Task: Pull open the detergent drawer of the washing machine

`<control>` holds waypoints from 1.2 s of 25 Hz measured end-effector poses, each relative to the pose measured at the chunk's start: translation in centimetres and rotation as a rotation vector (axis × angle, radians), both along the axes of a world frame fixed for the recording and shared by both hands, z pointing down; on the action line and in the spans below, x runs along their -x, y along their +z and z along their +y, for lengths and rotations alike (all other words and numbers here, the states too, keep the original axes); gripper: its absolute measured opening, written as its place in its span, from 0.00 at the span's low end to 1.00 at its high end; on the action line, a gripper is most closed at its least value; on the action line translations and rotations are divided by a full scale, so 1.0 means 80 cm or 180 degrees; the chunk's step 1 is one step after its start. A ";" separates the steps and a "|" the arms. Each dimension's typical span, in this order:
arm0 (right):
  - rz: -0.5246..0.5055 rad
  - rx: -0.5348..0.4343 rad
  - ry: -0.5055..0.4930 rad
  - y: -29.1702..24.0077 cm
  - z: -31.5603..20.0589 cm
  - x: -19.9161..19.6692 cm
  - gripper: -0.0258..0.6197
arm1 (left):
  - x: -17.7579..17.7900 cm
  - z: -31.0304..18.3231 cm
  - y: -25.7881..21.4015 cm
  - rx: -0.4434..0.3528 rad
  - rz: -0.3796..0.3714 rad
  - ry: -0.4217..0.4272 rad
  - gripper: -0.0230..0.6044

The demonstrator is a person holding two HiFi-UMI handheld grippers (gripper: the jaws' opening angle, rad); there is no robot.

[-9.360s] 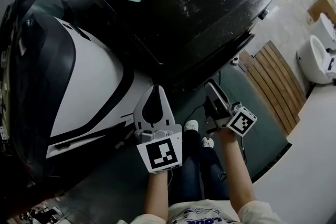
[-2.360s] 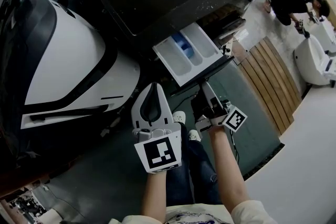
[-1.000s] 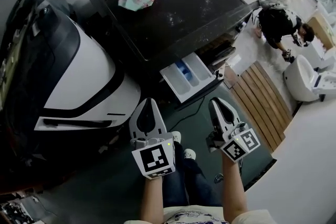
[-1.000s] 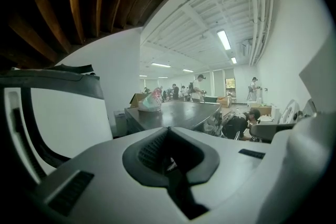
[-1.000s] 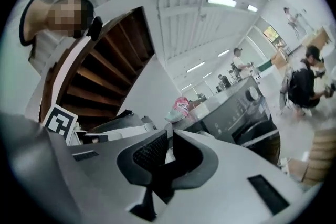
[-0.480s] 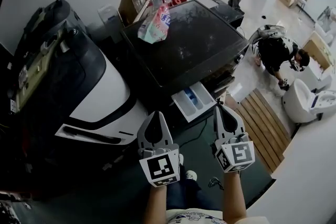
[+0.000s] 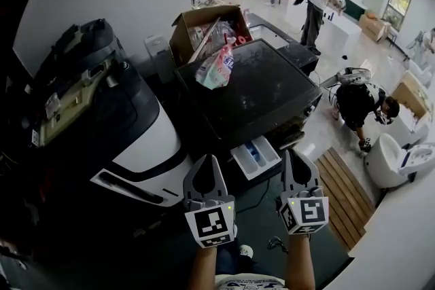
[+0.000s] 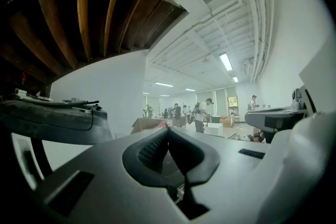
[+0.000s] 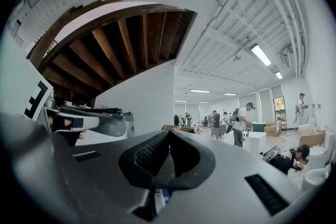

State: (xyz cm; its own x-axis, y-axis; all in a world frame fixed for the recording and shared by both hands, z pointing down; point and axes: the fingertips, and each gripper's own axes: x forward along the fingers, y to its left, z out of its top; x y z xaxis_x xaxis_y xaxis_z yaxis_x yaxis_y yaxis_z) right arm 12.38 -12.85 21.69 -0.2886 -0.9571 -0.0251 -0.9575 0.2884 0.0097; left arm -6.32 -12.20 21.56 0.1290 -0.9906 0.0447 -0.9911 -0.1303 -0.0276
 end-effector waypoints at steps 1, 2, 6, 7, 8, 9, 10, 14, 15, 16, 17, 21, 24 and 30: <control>0.0002 -0.0035 0.0005 -0.008 0.002 0.002 0.06 | 0.002 0.002 -0.007 -0.0019 0.0001 0.0003 0.06; 0.0001 -0.0066 0.0007 -0.016 0.003 0.003 0.06 | 0.003 0.004 -0.014 -0.0039 0.0001 0.0005 0.06; -0.0021 -0.0160 -0.0002 -0.039 0.008 0.010 0.06 | 0.007 0.011 -0.037 -0.0130 -0.0022 0.0013 0.06; -0.0020 -0.0178 -0.0006 -0.043 0.010 0.012 0.06 | 0.007 0.013 -0.042 -0.0151 -0.0024 0.0016 0.06; -0.0014 -0.0195 -0.0010 -0.048 0.011 0.013 0.06 | 0.007 0.015 -0.047 -0.0170 -0.0024 0.0019 0.06; -0.0008 -0.0209 -0.0013 -0.052 0.013 0.015 0.06 | 0.007 0.018 -0.051 -0.0186 -0.0028 0.0023 0.06; -0.0008 -0.0219 -0.0017 -0.055 0.015 0.016 0.06 | 0.008 0.020 -0.054 -0.0200 -0.0035 0.0027 0.06; -0.0040 -0.0262 -0.0026 -0.066 0.019 0.017 0.06 | 0.010 0.025 -0.068 -0.0265 -0.0062 0.0021 0.06; -0.0045 -0.0274 -0.0028 -0.069 0.019 0.017 0.06 | 0.011 0.026 -0.071 -0.0281 -0.0066 0.0015 0.06; -0.0051 -0.0285 -0.0031 -0.072 0.020 0.016 0.06 | 0.011 0.027 -0.074 -0.0296 -0.0069 0.0009 0.06; -0.0058 -0.0293 -0.0033 -0.074 0.020 0.015 0.06 | 0.012 0.028 -0.076 -0.0309 -0.0072 0.0003 0.06; -0.0078 -0.0311 -0.0032 -0.080 0.018 0.013 0.06 | 0.012 0.029 -0.084 -0.0350 -0.0081 -0.0010 0.06; -0.0098 -0.0301 -0.0033 -0.081 0.018 0.009 0.06 | 0.011 0.030 -0.088 -0.0360 -0.0089 -0.0004 0.06; -0.0108 -0.0297 0.0010 -0.078 0.017 0.002 0.06 | 0.004 0.029 -0.088 -0.0366 -0.0099 0.0023 0.06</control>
